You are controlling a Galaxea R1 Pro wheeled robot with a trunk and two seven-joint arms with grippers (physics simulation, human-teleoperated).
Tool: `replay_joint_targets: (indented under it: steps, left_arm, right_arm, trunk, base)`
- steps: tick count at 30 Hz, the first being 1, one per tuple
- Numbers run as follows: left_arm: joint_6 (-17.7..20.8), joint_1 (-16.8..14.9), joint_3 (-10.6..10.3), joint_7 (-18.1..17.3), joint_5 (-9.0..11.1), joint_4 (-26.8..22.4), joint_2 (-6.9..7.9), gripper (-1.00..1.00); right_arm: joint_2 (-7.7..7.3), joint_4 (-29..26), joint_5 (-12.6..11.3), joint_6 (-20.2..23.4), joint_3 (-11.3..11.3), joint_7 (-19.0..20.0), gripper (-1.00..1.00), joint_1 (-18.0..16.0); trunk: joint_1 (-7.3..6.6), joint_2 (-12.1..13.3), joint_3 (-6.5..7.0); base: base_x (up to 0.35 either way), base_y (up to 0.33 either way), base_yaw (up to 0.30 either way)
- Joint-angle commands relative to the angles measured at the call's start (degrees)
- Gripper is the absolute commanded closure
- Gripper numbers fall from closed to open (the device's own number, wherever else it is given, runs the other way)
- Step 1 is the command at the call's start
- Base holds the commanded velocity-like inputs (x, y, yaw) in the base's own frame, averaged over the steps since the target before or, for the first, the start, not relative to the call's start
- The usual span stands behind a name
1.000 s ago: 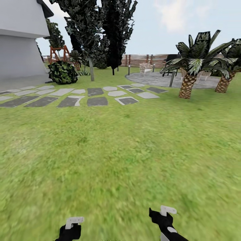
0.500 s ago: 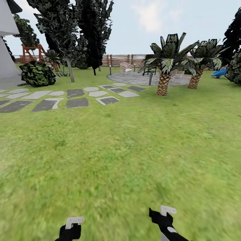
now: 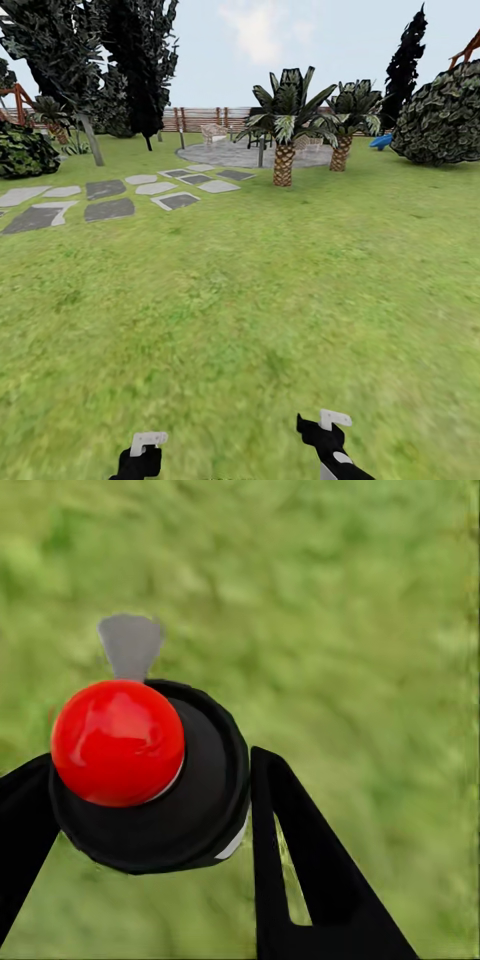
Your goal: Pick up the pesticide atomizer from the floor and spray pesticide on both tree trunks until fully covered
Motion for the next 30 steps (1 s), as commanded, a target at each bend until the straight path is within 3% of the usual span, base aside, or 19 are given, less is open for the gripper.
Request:
replay_joint_targets:
  steps: [1,30]
  left_arm:
    - [0.01,0.0,-0.01,0.0,0.01,-0.01,0.0,1.0]
    - [0.01,0.0,-0.01,0.01,0.01,-0.01,0.0,1.0]
  right_arm:
    - [0.0,0.0,0.0,0.0,0.0,0.0,-1.0,0.0]
    - [0.0,0.0,0.0,0.0,0.0,-0.04,-1.0,0.0]
  trunk:
    - [0.0,0.0,0.0]
    - [0.0,0.0,-0.01]
  base:
    - [-0.076,-0.274,-0.3]
    - [-0.006,-0.286,-0.3]
